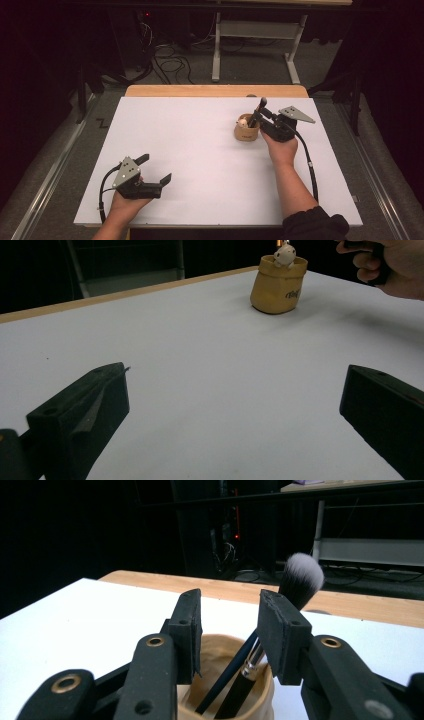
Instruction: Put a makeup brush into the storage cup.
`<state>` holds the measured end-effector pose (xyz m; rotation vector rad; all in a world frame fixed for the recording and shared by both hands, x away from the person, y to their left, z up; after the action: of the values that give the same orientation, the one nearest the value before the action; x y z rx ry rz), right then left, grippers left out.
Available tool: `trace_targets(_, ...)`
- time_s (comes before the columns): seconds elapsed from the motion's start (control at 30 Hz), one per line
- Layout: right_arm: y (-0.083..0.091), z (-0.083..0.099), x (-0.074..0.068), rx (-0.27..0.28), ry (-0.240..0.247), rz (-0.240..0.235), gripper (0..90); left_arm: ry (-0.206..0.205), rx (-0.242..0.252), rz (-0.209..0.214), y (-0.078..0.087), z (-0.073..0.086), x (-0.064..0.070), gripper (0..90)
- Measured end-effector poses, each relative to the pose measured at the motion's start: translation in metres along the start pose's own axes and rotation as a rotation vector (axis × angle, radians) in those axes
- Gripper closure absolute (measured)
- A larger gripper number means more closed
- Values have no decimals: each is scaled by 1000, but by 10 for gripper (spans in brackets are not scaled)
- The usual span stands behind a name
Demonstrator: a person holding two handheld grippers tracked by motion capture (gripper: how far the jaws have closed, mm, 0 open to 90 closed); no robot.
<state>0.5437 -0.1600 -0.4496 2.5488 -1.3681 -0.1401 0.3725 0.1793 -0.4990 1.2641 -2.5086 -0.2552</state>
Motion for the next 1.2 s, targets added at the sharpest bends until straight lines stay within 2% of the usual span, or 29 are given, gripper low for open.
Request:
trace_targets(0.1, 4, 2, -2, -7, 11, -4, 594, -6, -6, 1, 0, 1, 0, 2)
trace_targets(0.27, 16, 7, -5, -26, 18, -49, 526, -2, -9, 0, -1, 1, 0, 2)
trace_targets(0.3, 21, 10, -7, -48, 18, -73, 477, -3, -11, 0, -1, 1, 0, 3)
trace_targets(0.33, 25, 11, -8, -43, 23, -79, 472, -1, -10, 0, -1, 1, 0, 2)
trace_targets(0.37, 25, 11, -8, -43, 23, -79, 472, -3, -13, 1, -1, 2, 0, 2)
trace_targets(0.4, 33, 14, -10, -41, 41, -87, 444, -3, -15, 1, -1, 2, 0, 3)
trace_targets(0.6, 59, 27, -17, -58, 78, -102, 316, 3, -16, -2, -2, 3, -1, 3)
trace_targets(0.63, 59, 27, -17, -58, 78, -102, 316, 5, -16, -3, -2, 3, -1, 3)
trace_targets(0.67, 68, 31, -19, -70, 78, -107, 238, 10, -16, -1, -2, 3, 0, 3)
trace_targets(0.7, 68, 31, -19, -70, 78, -107, 238, 10, -16, -1, -2, 3, 0, 2)
trace_targets(0.73, 78, 32, -20, -46, 88, -98, 162, 7, -17, 1, -2, 2, 1, 3)
trace_targets(0.77, 78, 32, -20, -46, 88, -98, 162, 7, -17, 1, -2, 2, 1, 3)
trace_targets(0.8, 89, 33, -20, -37, 86, -99, 89, 6, -18, 3, -2, 2, 2, 3)
trace_targets(0.87, 100, 38, -19, -43, 77, -105, 2, 7, -19, 5, -3, 3, 4, 3)
trace_targets(1.0, 124, 48, -18, -38, 87, -117, 2, 21, -22, 1, -3, 4, 4, 3)
trace_targets(1.03, 124, 48, -18, -38, 87, -117, 2, 21, -22, 1, -3, 4, 4, 2)
trace_targets(1.07, 137, 51, -16, -32, 97, -113, 2, 26, -23, 0, -3, 4, 4, 2)
trace_targets(1.1, 137, 51, -16, -32, 97, -113, 2, 29, -24, -1, -3, 5, 3, 2)
trace_targets(1.13, 150, 55, -14, -31, 111, -98, 2, 38, -24, -3, -3, 5, 4, 2)
trace_targets(1.2, 163, 59, -11, -20, 125, -88, 1, 38, -24, -6, -3, 5, 4, 2)
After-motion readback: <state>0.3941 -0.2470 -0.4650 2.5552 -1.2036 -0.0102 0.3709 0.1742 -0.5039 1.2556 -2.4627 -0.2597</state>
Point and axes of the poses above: each handheld gripper's, and its own axes: y roughly backward along the jaws, z roughly out of its underside, x roughly to its right, the point moved 8 cm from there along -y, roughly forward along the jaws, and after that the axes turned 9 degrees about y, right-handed, at the moved point
